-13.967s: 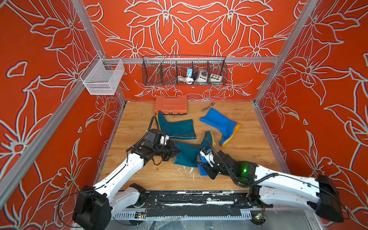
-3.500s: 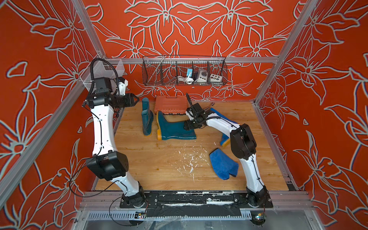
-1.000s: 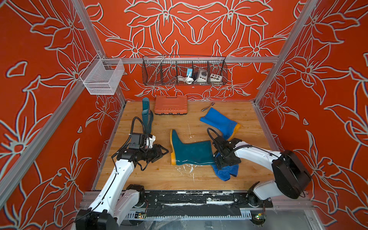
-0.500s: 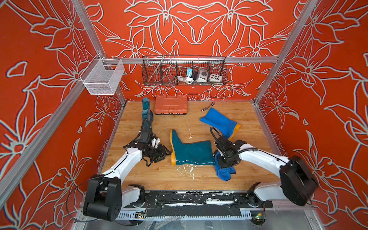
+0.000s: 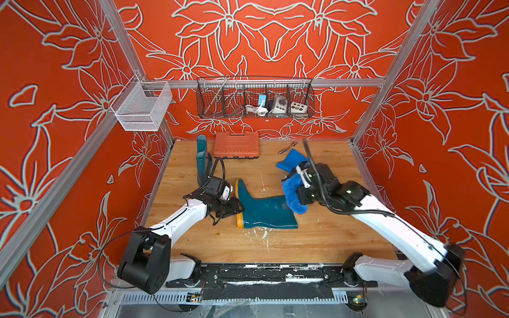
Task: Wipe the rubber boots with a cloth
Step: Pick up the cleaning item at the center of the board, then wipe the dirt off the rubber boot.
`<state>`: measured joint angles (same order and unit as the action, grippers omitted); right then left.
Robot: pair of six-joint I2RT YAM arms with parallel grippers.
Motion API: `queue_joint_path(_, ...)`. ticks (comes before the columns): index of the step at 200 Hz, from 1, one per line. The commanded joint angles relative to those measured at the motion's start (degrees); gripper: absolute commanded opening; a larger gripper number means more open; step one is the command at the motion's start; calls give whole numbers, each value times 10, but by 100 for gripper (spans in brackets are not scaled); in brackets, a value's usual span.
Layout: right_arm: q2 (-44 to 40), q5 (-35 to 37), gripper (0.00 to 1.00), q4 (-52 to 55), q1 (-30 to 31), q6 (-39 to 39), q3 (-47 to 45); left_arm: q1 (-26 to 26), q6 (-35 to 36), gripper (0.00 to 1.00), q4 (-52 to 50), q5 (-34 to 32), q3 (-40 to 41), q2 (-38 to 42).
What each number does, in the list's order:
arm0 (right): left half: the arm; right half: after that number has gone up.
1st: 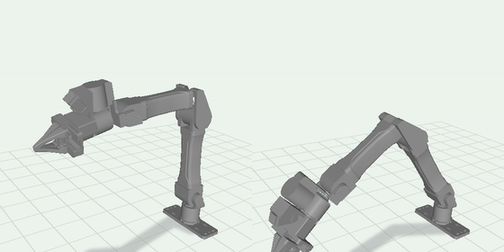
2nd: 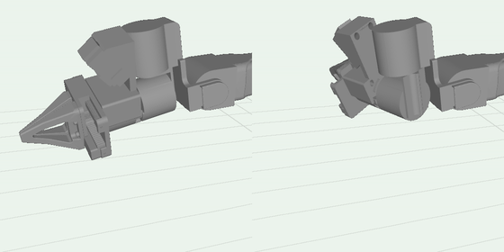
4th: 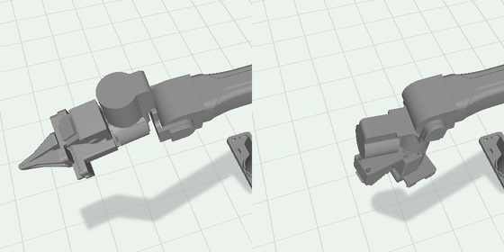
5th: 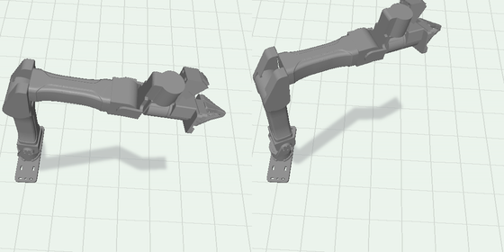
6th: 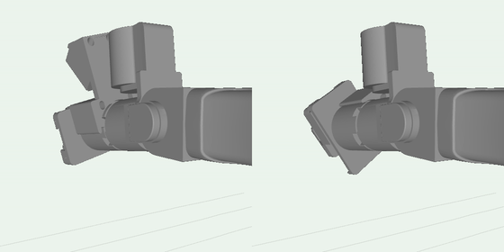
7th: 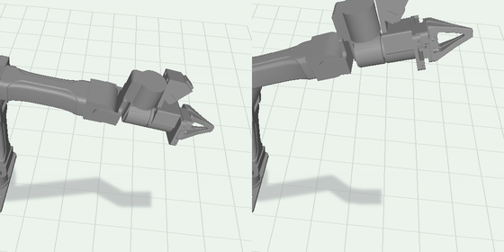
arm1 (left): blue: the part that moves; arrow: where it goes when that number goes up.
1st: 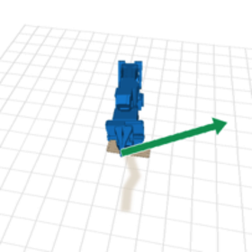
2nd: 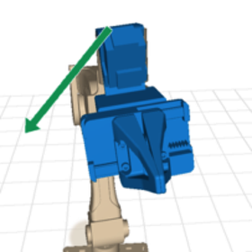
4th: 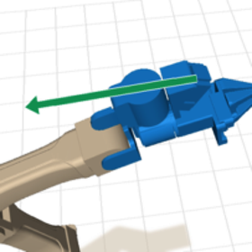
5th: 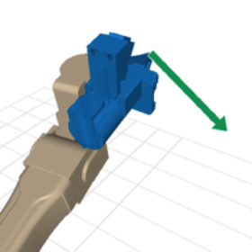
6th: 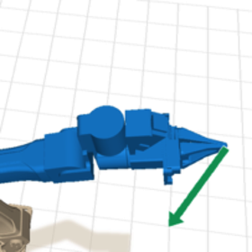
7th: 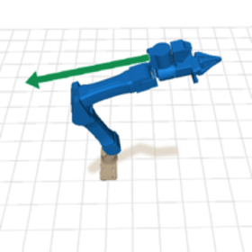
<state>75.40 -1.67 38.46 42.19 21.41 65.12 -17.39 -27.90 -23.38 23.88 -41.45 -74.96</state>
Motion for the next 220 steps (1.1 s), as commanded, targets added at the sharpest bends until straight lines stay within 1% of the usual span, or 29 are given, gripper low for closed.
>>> queue_joint_path(1,89,-89,11,-114,20,-6,-7,-9,-27,54,48,-9,30,-7)
queue_joint_path(6,107,-107,19,-141,24,0,-10,-9,-33,54,58,-4,40,-6)
queue_joint_path(13,133,-121,38,-171,29,6,-13,-11,-43,54,72,1,52,-6)
queue_joint_path(17,148,-128,47,-185,32,7,-14,-12,-47,53,79,2,57,-6)
queue_joint_path(23,169,-136,55,-200,35,7,-13,-14,-53,53,88,5,67,-5)
queue_joint_path(31,194,-147,61,-210,39,9,-11,-16,-59,53,97,7,76,-3)
queue_joint_path(44,228,-178,67,-221,41,16,-7,-19,-65,52,105,8,87,0)
queue_joint_path(55,240,-200,69,-237,45,25,-12,-21,-66,52,109,10,93,2)
queue_joint_path(78,242,-216,71,-273,65,33,-30,-23,-68,47,117,13,102,6)
queue_joint_path(102,258,-215,71,-286,94,29,-30,-24,-77,39,135,23,115,5)
queue_joint_path(110,269,-215,69,-284,101,28,-27,-25,-81,36,141,28,119,4)
queue_joint_path(116,276,-219,64,-282,104,29,-26,-26,-83,33,143,32,121,6)
queue_joint_path(120,280,-222,59,-280,104,30,-25,-27,-83,32,144,35,122,6)
queue_joint_path(133,281,-216,29,-270,105,34,-29,-30,-84,27,138,43,123,13)
queue_joint_path(139,273,-204,18,-261,103,35,-34,-31,-83,26,131,43,124,19)
queue_joint_path(147,258,-186,7,-247,97,39,-48,-33,-84,25,122,41,128,32)
queue_joint_path(156,235,-177,0,-238,84,48,-70,-34,-85,25,110,40,132,50)
queue_joint_path(175,178,-194,0,-243,40,72,-135,-36,-91,25,89,37,148,88)
queue_joint_path(187,144,-213,0,-244,21,68,-164,-37,-94,25,79,39,161,110)
queue_joint_path(196,125,-210,0,-226,21,55,-166,-37,-93,25,69,38,167,125)
queue_joint_path(210,121,-217,0,-214,23,53,-154,-37,-93,26,60,39,172,143)
queue_joint_path(220,131,-219,0,-218,27,58,-138,-37,-96,31,61,37,173,148)
